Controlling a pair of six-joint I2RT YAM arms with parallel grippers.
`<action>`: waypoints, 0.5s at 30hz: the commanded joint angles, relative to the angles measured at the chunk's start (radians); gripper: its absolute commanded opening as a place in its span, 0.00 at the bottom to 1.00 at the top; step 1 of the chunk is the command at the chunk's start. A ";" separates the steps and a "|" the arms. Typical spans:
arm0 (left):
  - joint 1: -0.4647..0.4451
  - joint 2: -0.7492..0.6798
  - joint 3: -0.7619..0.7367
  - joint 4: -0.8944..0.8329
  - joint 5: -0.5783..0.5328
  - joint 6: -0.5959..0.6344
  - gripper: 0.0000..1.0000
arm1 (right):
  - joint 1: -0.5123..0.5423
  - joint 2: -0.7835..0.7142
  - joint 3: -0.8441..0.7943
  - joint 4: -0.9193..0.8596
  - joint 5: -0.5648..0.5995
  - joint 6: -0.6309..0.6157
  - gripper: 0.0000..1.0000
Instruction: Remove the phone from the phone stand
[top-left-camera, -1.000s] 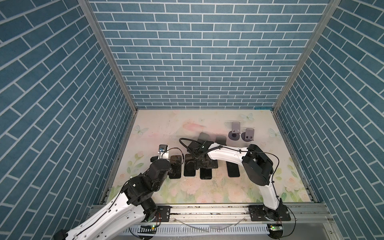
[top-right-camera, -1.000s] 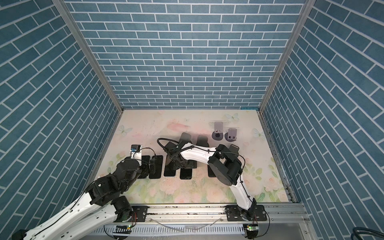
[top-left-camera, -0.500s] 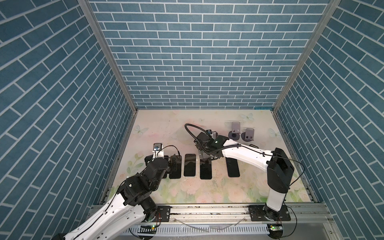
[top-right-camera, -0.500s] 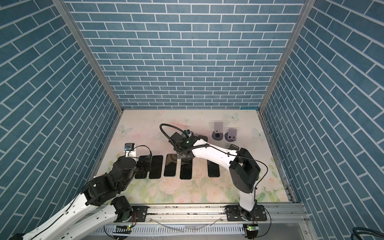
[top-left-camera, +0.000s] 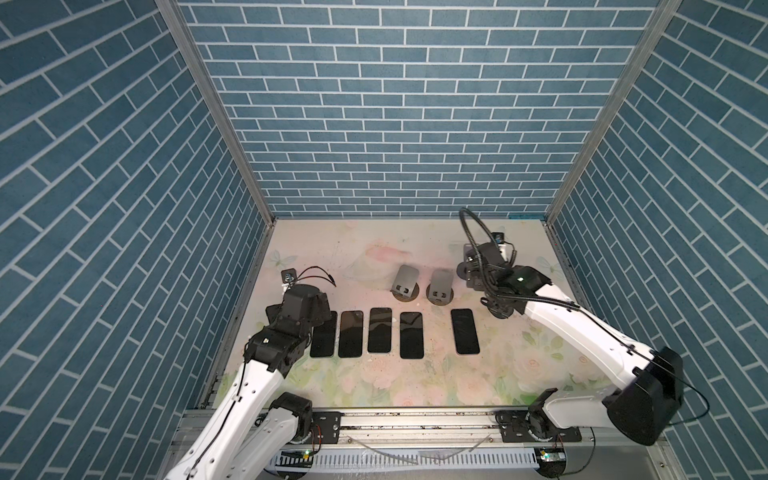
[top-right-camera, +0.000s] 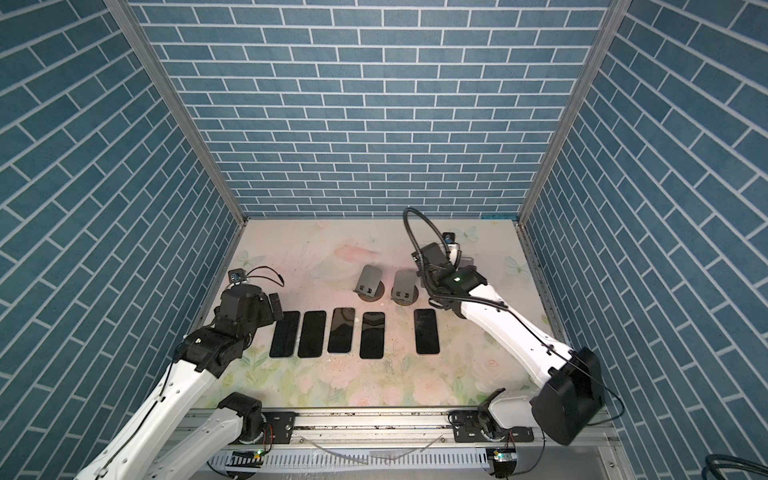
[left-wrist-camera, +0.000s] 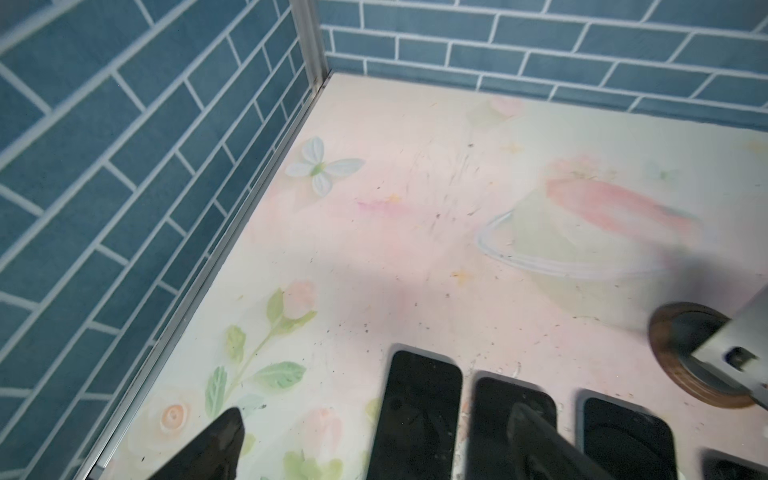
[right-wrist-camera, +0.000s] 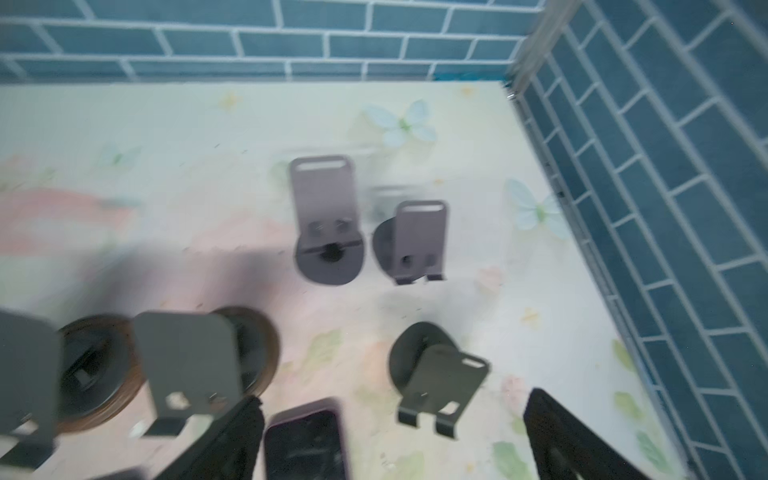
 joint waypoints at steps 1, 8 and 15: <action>0.056 0.022 -0.014 0.093 0.020 0.033 1.00 | -0.145 -0.104 -0.104 0.102 0.088 -0.149 0.98; 0.090 0.090 -0.082 0.253 -0.016 0.146 1.00 | -0.463 -0.181 -0.296 0.304 -0.102 -0.217 0.98; 0.165 0.104 -0.203 0.449 0.043 0.218 1.00 | -0.584 -0.113 -0.473 0.575 -0.184 -0.233 0.99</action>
